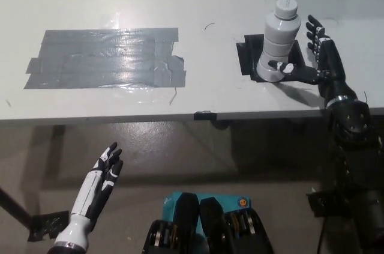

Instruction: A white bottle is kept in the middle of the desk infront of the robot and the robot picks it up with its right hand and passes it to a person

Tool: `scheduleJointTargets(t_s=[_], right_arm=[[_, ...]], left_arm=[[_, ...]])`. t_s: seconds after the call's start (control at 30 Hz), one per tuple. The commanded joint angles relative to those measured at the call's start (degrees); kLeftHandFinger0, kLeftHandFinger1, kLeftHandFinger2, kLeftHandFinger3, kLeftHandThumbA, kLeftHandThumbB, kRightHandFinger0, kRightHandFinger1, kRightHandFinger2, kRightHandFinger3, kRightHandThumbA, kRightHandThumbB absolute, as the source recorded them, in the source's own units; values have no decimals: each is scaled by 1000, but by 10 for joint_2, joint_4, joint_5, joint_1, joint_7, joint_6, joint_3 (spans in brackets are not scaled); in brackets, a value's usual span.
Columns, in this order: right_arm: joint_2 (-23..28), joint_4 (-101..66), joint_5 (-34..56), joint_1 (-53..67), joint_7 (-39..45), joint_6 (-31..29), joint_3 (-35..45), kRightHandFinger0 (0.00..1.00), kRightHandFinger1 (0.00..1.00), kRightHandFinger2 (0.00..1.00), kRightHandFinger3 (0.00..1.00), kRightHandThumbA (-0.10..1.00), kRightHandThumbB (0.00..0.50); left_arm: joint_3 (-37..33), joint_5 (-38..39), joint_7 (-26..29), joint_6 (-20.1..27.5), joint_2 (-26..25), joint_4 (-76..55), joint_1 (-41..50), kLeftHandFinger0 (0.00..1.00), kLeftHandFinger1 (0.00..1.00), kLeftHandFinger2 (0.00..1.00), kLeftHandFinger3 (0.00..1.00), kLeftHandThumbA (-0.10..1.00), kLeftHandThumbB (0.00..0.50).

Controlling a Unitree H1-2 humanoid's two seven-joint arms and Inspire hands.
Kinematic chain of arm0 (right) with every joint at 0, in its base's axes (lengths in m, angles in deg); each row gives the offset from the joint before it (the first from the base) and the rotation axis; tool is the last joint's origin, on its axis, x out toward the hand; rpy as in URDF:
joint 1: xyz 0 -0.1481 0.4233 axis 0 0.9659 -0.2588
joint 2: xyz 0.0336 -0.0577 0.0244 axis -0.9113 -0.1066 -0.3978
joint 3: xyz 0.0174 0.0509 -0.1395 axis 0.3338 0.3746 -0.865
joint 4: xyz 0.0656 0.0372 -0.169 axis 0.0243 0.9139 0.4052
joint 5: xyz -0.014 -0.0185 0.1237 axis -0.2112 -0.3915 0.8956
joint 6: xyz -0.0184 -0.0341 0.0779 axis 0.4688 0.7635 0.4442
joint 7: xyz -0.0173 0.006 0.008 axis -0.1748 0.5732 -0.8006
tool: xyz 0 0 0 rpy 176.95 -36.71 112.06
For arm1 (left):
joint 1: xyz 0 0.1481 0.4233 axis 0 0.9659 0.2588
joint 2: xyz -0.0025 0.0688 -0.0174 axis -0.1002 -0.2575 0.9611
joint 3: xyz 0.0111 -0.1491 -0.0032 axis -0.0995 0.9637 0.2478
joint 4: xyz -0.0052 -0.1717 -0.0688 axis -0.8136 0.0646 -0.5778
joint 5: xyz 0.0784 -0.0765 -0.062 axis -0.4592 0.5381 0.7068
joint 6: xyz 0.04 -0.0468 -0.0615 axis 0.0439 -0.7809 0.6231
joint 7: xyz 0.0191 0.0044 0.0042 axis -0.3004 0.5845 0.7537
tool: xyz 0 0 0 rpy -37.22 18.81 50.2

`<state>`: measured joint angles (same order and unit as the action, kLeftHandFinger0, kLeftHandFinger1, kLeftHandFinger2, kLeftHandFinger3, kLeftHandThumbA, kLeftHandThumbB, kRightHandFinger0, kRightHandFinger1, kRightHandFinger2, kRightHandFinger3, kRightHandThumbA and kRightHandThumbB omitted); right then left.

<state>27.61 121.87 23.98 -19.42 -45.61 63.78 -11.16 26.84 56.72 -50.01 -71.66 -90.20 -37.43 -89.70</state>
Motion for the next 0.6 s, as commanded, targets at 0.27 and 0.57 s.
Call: scheduleJointTargets(t_s=[0.27, 0.57], right_arm=[[-8, 93, 8, -93, -5, -3, -9, 1000, 1000, 1000, 1000, 1000, 500], [-13, 179, 10, -130, 7, -12, -15, 1000, 1000, 1000, 1000, 1000, 500]], left_arm=[[-2, -12, 2, 14, -3, -17, -12, 989, 1000, 1000, 1000, 934, 137], [-2, -13, 0, 16, -5, -20, -15, 987, 1000, 1000, 1000, 933, 133]])
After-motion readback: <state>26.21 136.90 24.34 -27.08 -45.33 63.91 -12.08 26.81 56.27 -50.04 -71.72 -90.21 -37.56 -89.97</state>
